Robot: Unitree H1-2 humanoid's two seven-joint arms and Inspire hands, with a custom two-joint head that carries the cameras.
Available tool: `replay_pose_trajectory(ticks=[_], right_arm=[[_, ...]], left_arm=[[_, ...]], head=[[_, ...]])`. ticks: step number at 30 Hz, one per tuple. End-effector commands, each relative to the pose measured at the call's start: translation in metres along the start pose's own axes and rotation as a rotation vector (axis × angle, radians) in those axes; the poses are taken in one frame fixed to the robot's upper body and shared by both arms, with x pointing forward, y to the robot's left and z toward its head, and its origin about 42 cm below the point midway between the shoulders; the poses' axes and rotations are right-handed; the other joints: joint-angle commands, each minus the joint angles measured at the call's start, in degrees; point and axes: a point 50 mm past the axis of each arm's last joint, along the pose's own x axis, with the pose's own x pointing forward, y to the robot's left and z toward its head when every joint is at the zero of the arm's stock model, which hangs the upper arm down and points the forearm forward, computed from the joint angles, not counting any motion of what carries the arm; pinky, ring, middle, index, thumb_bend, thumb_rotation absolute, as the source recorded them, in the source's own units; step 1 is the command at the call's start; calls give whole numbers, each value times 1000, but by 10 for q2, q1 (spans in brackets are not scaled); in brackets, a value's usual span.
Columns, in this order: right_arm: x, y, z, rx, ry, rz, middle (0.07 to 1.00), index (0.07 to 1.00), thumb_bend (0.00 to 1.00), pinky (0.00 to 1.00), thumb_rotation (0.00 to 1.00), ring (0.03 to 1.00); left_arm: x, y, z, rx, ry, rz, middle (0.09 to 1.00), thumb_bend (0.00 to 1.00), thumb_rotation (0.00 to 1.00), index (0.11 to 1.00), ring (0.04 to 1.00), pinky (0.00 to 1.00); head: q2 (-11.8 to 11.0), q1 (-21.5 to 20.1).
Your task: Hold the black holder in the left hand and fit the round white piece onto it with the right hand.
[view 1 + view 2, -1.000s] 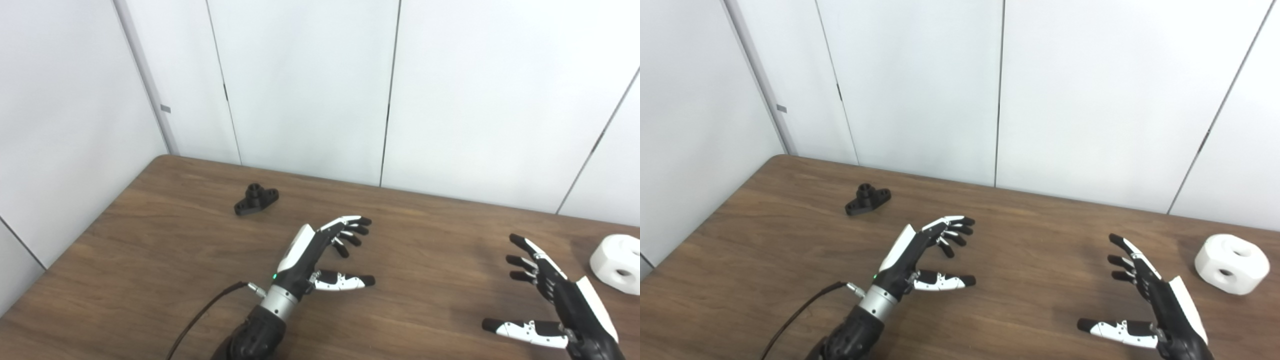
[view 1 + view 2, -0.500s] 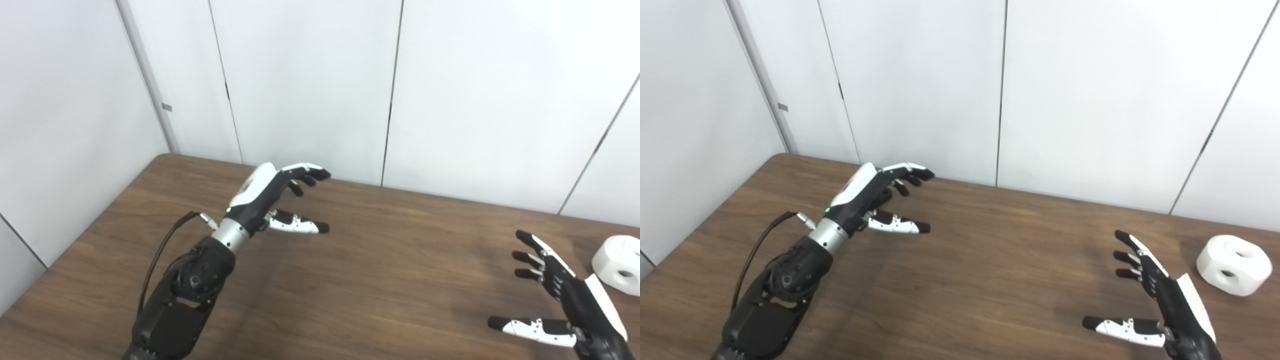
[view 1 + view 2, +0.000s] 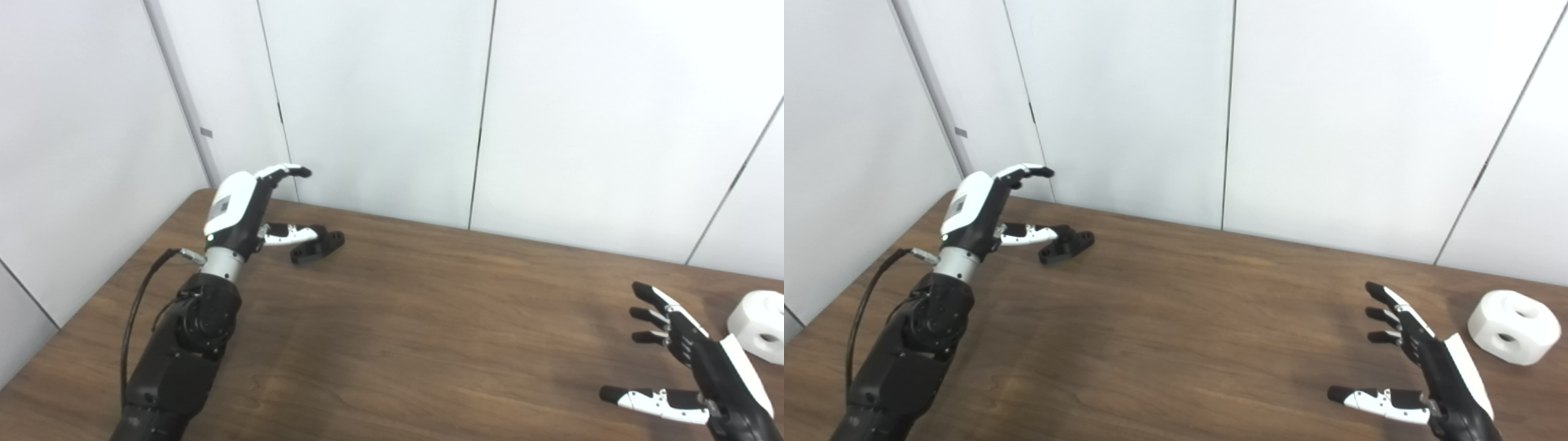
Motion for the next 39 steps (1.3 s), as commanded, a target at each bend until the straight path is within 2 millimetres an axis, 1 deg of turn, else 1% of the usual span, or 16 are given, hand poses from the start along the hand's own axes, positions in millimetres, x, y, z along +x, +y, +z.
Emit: replay_pose_trajectory(ticks=[1, 3, 5, 7, 8, 10, 11, 13, 16, 17, 20, 27, 28, 33, 37, 39], right_arm=[[9, -10, 16, -14, -81, -33, 910, 881, 721, 709, 0, 845], [9, -11, 17, -10, -78, -33, 913, 883, 717, 713, 0, 848], [9, -12, 18, -18, -76, -35, 910, 886, 718, 718, 0, 847], [8, -12, 20, -24, -67, -45, 907, 885, 719, 721, 0, 845], [8, -13, 21, -28, -60, -52, 905, 881, 723, 730, 0, 844], [8, -13, 22, -35, -54, -61, 903, 877, 728, 735, 0, 842], [8, -13, 23, -37, -53, -64, 903, 873, 728, 738, 0, 840], [8, -14, 23, -36, -57, -68, 904, 871, 728, 741, 0, 840], [8, -13, 23, -34, -56, -68, 901, 871, 727, 724, 0, 834], [8, -13, 24, -32, -54, -67, 903, 874, 721, 718, 0, 835], [8, -12, 25, -32, -57, -63, 906, 879, 721, 715, 0, 837], [5, -15, 26, -41, -60, -65, 902, 873, 725, 710, 0, 826], [5, -16, 26, -40, -61, -65, 902, 872, 725, 707, 0, 825], [3, -18, 27, -44, -62, -63, 900, 869, 725, 700, 0, 827], [1, -19, 28, -52, -61, -60, 896, 865, 724, 700, 0, 823], [0, -20, 29, -52, -59, -59, 899, 868, 717, 701, 0, 824]], left_arm=[[22, 23, 7, 28, -47, 103, 888, 863, 215, 848, 830, 653], [22, 21, 5, 39, -27, 109, 918, 880, 251, 887, 842, 640], [24, 20, 3, 82, 12, 111, 947, 925, 299, 906, 882, 660], [27, 18, 0, 122, 54, 105, 948, 963, 315, 871, 906, 703], [28, 17, -1, 133, 71, 100, 939, 983, 311, 834, 910, 724], [29, 15, -4, 145, 103, 80, 936, 997, 316, 804, 913, 739], [29, 14, -5, 148, 117, 68, 949, 1000, 336, 781, 943, 768], [29, 12, -8, 159, 146, 40, 961, 1000, 348, 771, 968, 798], [30, 9, -13, 202, 192, -12, 993, 1000, 407, 802, 997, 876], [31, 8, -15, 222, 207, -27, 998, 1000, 450, 821, 999, 906], [31, 5, -19, 271, 237, -55, 1000, 1000, 529, 841, 1000, 897], [30, -6, -31, 312, 295, -88, 1000, 1000, 550, 840, 1000, 839], [30, -8, -31, 317, 306, -96, 1000, 1000, 552, 841, 1000, 842], [25, -19, -36, 313, 334, -128, 1000, 1000, 534, 850, 1000, 924], [21, -29, -43, 317, 331, -145, 1000, 1000, 552, 847, 1000, 906], [19, -34, -44, 316, 338, -164, 1000, 1000, 549, 844, 1000, 930]], head=[[0, 0], [1, -2], [1, -4], [1, -4], [1, -4], [2, -5], [3, -6], [3, -6], [4, -6], [4, -5], [4, -5], [9, -8], [9, -7], [13, -8], [16, -10], [16, -11]])
